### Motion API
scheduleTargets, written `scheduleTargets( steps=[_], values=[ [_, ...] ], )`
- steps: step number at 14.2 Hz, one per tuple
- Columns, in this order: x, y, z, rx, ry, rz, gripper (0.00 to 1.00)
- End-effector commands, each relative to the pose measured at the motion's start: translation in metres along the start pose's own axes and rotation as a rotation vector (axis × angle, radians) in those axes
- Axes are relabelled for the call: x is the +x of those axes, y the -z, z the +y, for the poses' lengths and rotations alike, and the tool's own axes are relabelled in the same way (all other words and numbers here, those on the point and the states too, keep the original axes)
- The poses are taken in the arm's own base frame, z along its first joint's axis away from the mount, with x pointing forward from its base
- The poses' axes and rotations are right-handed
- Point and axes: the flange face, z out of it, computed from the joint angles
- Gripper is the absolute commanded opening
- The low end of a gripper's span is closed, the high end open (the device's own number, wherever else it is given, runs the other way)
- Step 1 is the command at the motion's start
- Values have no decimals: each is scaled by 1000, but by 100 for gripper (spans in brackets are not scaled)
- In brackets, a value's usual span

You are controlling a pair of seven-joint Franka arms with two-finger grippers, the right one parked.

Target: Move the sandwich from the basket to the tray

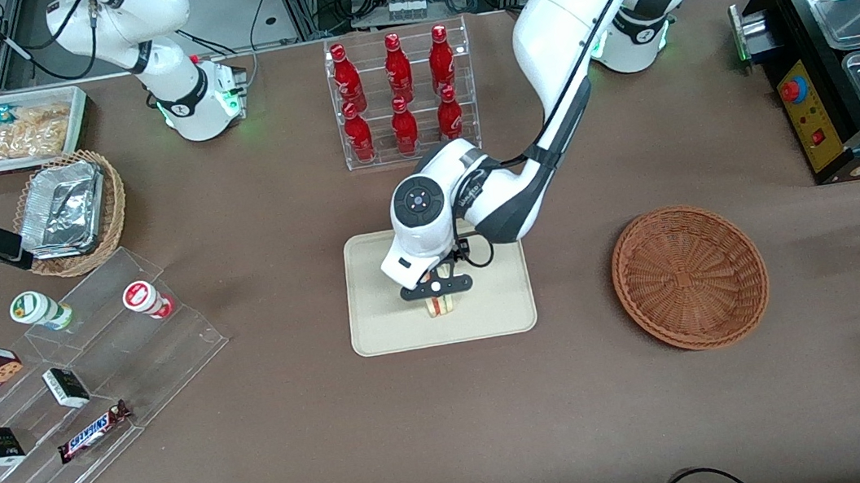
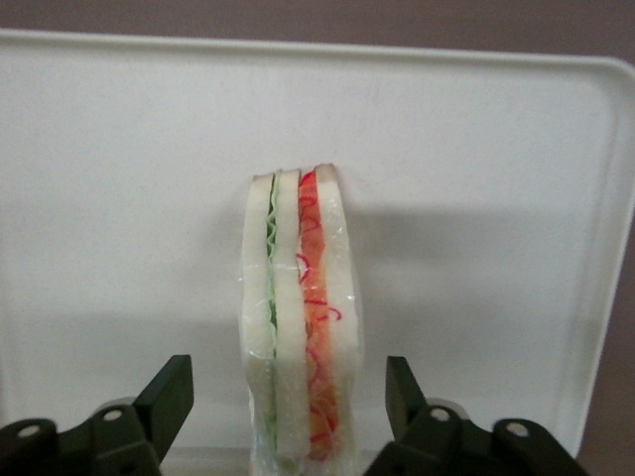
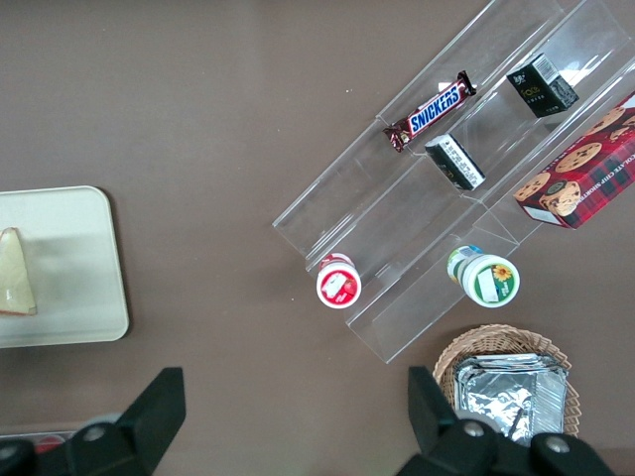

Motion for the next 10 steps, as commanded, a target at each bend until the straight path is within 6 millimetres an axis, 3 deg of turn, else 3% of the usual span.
scheduleTargets(
  steps=[1,5,10],
  values=[
    [9,66,-14,3,39,47,100],
    [28,140,-73,49,91,47,100],
    [62,230,-224,135,76,-24,100]
  ],
)
